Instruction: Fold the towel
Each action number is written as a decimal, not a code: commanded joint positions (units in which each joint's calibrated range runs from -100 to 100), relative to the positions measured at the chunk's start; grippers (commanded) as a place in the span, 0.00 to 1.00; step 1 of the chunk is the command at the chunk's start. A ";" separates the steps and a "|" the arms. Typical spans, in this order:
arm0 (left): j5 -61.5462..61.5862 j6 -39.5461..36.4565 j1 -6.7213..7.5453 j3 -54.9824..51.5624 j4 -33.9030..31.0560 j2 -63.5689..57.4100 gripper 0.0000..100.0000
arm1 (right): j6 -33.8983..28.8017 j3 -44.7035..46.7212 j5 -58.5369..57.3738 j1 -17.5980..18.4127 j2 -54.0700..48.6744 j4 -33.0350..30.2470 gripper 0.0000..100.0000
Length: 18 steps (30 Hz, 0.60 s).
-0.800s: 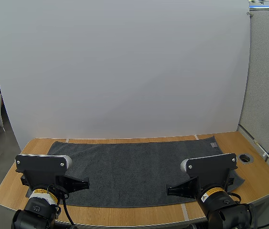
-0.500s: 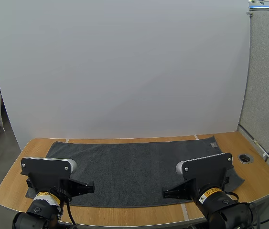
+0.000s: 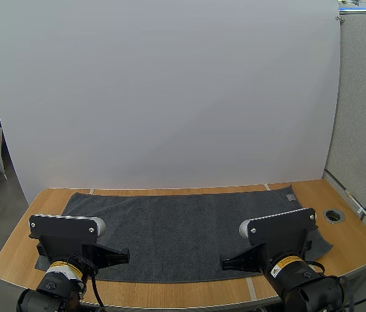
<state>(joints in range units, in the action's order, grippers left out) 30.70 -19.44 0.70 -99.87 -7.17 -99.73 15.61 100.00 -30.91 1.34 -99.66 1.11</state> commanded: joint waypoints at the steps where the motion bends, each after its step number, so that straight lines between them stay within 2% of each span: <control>1: -1.42 0.24 -0.03 -0.13 0.87 -0.27 0.00 | 0.11 0.00 0.40 0.08 -0.34 -0.23 0.00; 18: -1.42 0.24 -0.03 -0.13 0.87 -0.27 0.00 | 0.11 0.00 0.40 0.08 -0.34 0.31 0.00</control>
<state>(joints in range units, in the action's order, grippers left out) 30.70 -19.44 0.70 -99.87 -7.17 -99.73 15.61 100.00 -30.91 1.34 -99.66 1.11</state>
